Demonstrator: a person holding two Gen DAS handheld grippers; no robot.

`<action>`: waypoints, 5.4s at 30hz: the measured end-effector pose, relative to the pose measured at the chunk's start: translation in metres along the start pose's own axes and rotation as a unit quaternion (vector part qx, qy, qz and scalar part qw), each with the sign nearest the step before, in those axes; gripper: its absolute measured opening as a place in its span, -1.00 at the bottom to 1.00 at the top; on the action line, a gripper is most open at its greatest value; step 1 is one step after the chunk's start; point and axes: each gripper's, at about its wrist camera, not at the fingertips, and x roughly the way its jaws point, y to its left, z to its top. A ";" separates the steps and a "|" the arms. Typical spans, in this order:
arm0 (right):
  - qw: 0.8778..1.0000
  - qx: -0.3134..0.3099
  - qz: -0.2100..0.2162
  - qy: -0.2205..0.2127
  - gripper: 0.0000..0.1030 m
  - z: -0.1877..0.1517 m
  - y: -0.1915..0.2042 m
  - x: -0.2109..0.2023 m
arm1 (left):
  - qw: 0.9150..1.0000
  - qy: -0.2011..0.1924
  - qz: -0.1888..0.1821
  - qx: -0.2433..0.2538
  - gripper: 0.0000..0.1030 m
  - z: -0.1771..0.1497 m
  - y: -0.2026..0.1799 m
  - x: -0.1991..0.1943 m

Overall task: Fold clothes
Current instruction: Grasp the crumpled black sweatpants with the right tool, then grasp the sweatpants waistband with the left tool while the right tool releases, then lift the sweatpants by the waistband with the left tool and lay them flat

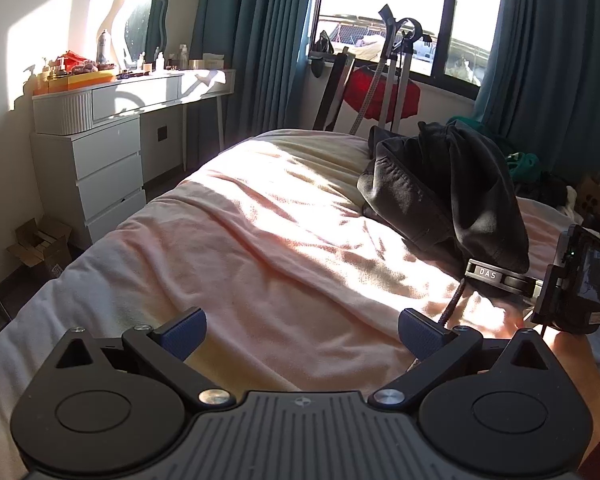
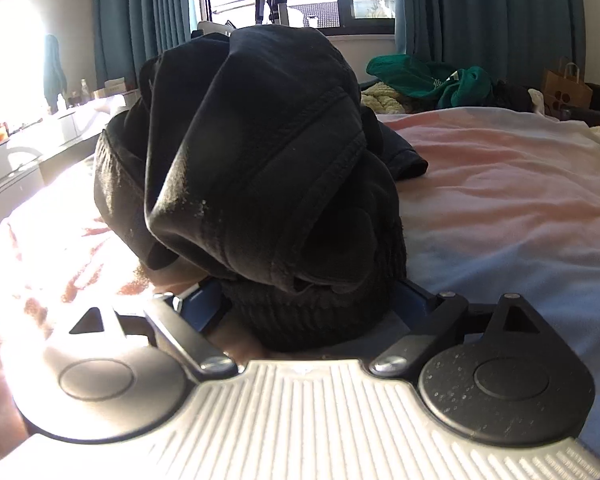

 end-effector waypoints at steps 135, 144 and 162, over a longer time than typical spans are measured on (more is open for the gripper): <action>0.964 0.233 0.102 0.082 0.75 -0.033 -0.075 -0.192 | 0.980 0.085 -0.083 -0.161 0.41 0.022 0.039 0.083; 0.959 0.248 0.099 0.094 0.75 -0.045 -0.077 -0.171 | 0.972 0.063 -0.124 -0.188 0.01 0.020 0.027 0.136; 0.975 0.218 0.040 0.015 0.74 -0.035 -0.079 -0.184 | 0.971 -0.152 -0.097 -0.155 -0.84 0.071 0.079 -0.041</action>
